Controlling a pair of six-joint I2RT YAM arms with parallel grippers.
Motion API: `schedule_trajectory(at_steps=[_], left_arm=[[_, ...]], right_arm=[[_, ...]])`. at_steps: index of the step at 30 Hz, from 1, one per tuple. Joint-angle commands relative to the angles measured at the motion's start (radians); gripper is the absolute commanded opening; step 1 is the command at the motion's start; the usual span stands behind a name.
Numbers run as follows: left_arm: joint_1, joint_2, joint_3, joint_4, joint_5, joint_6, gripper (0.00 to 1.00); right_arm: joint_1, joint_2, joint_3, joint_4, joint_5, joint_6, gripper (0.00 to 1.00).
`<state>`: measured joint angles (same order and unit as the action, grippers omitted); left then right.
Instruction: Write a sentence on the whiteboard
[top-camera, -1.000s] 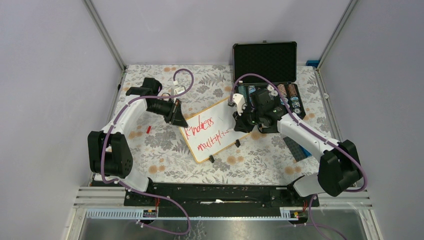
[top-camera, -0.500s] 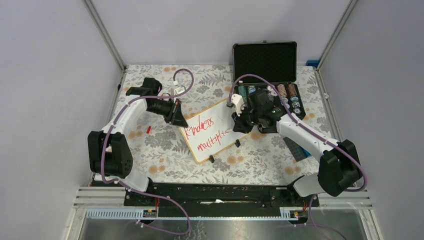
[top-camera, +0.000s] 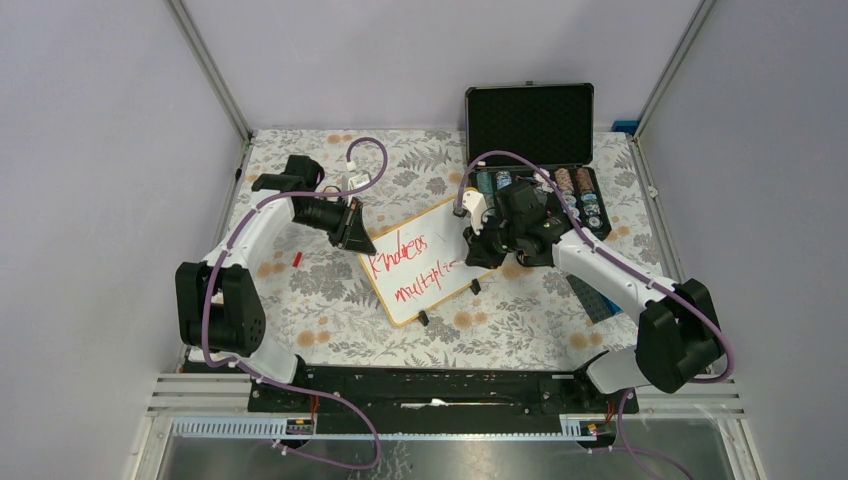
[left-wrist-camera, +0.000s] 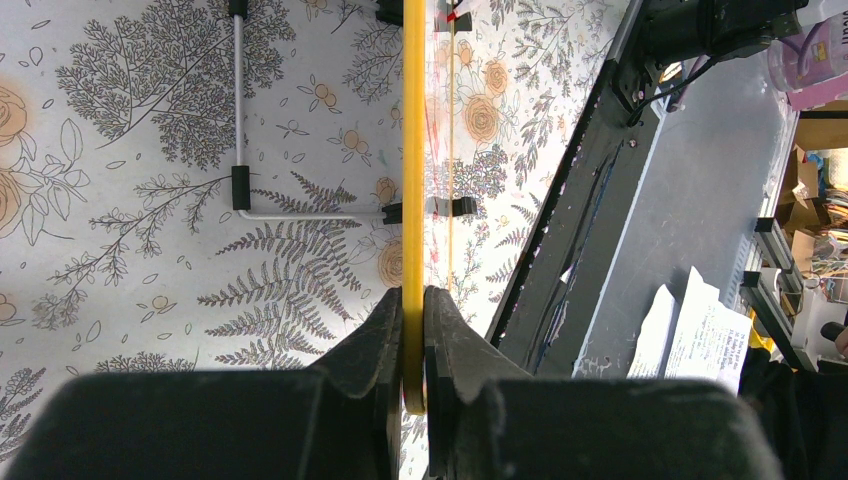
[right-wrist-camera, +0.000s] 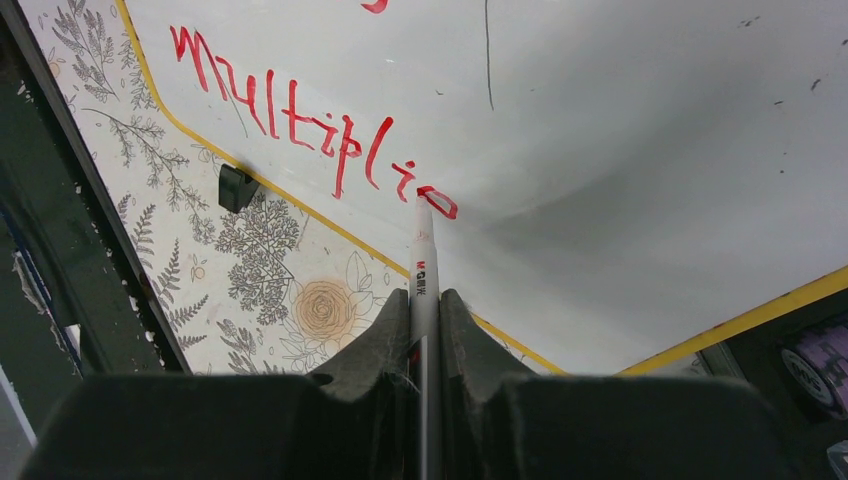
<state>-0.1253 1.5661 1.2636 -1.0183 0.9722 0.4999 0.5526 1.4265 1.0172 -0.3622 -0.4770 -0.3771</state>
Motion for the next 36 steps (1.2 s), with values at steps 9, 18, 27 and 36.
schedule_trajectory(at_steps=[9, 18, 27, 36], left_arm=[[-0.037, 0.024, -0.015, 0.019, -0.081, 0.068, 0.0], [-0.037, 0.023, -0.017, 0.019, -0.081, 0.068, 0.0], [-0.037, 0.027, -0.015, 0.019, -0.079, 0.068, 0.0], [-0.037, 0.027, -0.015, 0.018, -0.08, 0.067, 0.0]], right_arm=[[0.01, -0.011, -0.037, 0.043, 0.026, -0.014, 0.0], [-0.002, -0.025, -0.051, 0.04, 0.066, -0.024, 0.0], [-0.037, -0.04, -0.039, 0.028, 0.078, -0.036, 0.0], [-0.056, -0.067, -0.012, -0.011, 0.027, -0.039, 0.0]])
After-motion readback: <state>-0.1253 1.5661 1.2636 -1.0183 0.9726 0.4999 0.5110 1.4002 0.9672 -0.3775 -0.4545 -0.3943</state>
